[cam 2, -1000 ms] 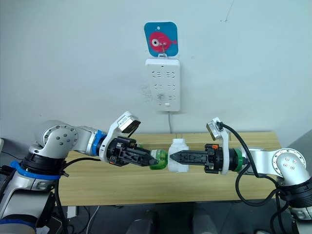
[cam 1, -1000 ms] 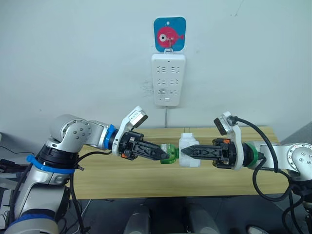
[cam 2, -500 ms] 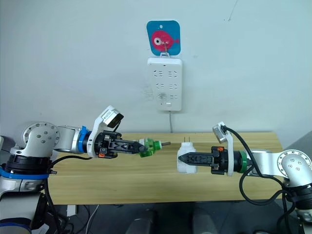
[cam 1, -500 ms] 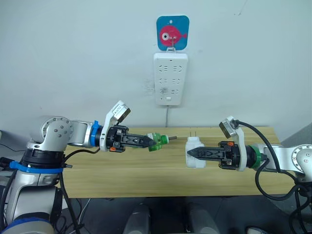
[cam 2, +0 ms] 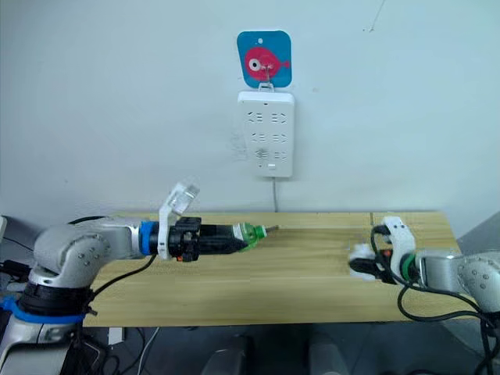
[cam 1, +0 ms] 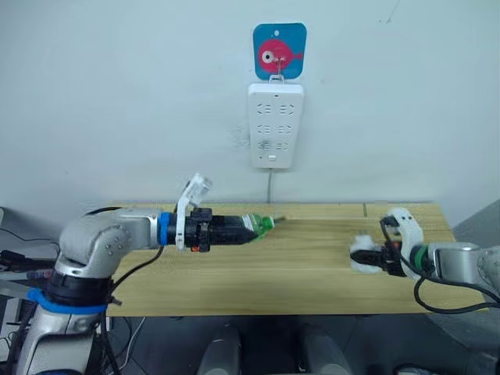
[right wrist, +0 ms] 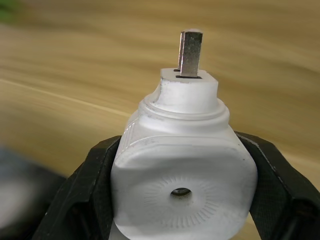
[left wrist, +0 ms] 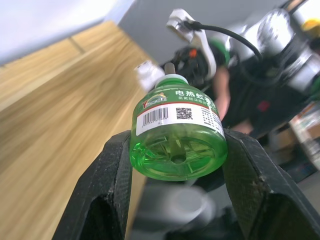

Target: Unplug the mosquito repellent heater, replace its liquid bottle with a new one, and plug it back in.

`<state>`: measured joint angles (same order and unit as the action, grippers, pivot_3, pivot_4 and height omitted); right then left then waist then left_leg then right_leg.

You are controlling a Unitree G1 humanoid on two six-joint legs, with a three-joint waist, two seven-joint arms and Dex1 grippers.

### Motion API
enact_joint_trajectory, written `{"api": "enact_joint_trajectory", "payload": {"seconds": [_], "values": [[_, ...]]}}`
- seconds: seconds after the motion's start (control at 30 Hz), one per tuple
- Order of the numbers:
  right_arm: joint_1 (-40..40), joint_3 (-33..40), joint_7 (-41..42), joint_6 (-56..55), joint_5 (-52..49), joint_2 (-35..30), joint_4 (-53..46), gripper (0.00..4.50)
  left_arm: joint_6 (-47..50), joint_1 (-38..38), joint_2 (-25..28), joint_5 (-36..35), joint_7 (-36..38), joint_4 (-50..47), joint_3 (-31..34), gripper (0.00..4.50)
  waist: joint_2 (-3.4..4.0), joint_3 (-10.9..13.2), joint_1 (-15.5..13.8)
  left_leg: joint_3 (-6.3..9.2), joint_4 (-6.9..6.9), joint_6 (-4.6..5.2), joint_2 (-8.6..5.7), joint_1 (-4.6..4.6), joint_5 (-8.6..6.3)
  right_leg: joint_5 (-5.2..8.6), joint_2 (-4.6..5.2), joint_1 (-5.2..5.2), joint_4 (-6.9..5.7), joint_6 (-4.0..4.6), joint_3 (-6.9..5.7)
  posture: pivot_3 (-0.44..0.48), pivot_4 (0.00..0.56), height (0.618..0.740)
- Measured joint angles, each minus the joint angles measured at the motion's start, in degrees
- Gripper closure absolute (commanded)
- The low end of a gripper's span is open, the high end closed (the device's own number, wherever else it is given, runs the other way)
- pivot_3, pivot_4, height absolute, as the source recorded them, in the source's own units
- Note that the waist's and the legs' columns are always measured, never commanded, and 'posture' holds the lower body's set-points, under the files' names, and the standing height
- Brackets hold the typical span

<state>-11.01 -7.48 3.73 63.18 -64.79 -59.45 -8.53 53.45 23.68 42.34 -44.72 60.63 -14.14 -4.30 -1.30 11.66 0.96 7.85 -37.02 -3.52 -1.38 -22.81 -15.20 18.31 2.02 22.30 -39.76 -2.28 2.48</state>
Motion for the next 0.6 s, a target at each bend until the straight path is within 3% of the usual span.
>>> {"api": "enact_joint_trajectory", "payload": {"seconds": [0.3, 0.6], "values": [[-4.67, -5.05, 7.37, 0.12, 20.82, 4.72, 7.47, 1.5, -22.76, -4.28, -5.81, 13.89, -0.94, -0.64, -2.37, 2.27, 0.03, 0.24, 0.0, -0.04, 0.01, 0.02, 0.01, 0.03, -0.01, -0.01, -0.01, -0.01, -0.02, 0.0, 0.0, 0.088, 0.214, 0.732], [-7.25, -4.71, 12.74, 2.84, 28.74, 9.64, 11.52, 1.5, -32.39, -7.67, -8.53, 19.21, -1.4, 0.79, -2.69, 2.27, 0.14, 0.47, -0.9, -0.02, -0.04, 0.03, -0.05, 0.01, -0.01, -0.01, 0.0, -0.02, -0.04, -0.01, -0.01, 0.09, 0.217, 0.732]]}}
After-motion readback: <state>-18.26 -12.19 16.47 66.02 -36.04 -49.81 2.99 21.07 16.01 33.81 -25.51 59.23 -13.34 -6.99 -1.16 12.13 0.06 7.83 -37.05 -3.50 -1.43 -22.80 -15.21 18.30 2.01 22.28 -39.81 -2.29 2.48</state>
